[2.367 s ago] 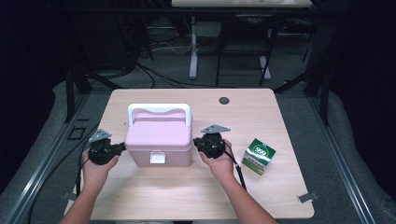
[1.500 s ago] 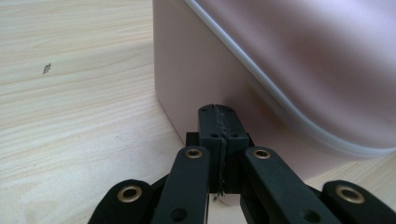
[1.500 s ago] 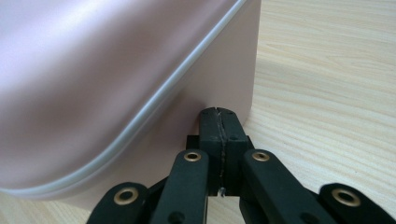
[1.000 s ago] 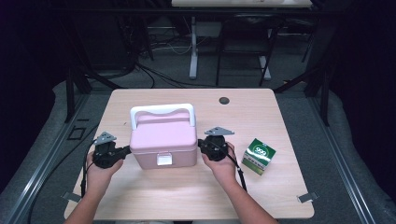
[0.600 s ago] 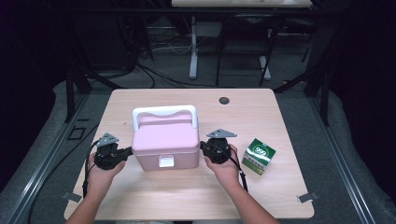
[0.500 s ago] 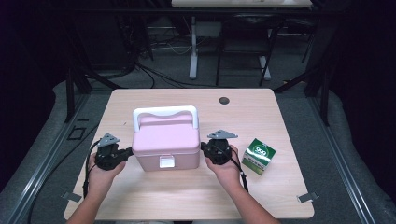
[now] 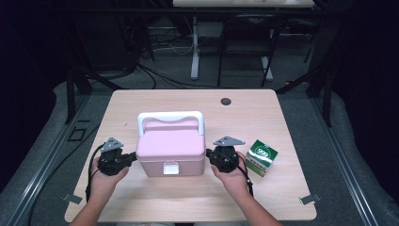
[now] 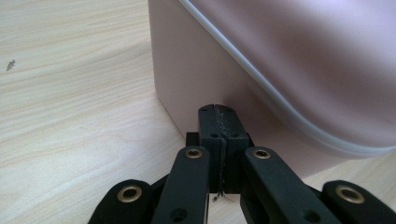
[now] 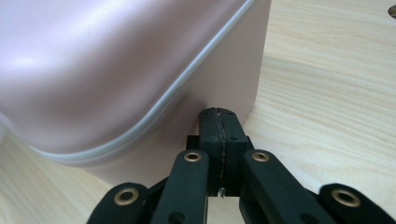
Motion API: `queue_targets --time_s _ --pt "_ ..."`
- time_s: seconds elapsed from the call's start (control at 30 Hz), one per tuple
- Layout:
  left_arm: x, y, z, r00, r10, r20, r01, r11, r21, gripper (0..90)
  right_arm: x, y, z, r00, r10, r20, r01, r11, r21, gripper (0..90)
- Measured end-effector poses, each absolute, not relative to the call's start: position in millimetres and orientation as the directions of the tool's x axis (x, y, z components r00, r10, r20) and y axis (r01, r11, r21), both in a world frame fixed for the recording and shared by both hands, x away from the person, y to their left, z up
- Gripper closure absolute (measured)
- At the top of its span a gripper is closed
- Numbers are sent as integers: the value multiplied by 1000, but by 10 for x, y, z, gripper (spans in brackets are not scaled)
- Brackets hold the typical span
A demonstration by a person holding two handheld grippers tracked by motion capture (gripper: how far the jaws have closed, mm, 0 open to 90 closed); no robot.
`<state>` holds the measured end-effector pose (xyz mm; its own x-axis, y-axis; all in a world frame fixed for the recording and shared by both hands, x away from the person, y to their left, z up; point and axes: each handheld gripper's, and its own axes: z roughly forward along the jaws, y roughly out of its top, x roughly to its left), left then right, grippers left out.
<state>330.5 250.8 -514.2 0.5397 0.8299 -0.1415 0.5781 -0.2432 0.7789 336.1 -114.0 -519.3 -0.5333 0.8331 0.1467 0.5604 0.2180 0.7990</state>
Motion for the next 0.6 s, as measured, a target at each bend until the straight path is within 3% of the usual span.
queue_targets --time_s 0.6 --pt "3128 2352 -5113 579 804 -137 578 -287 764 900 3116 -1315 -5177 -538 832 139 562 231 794 900"
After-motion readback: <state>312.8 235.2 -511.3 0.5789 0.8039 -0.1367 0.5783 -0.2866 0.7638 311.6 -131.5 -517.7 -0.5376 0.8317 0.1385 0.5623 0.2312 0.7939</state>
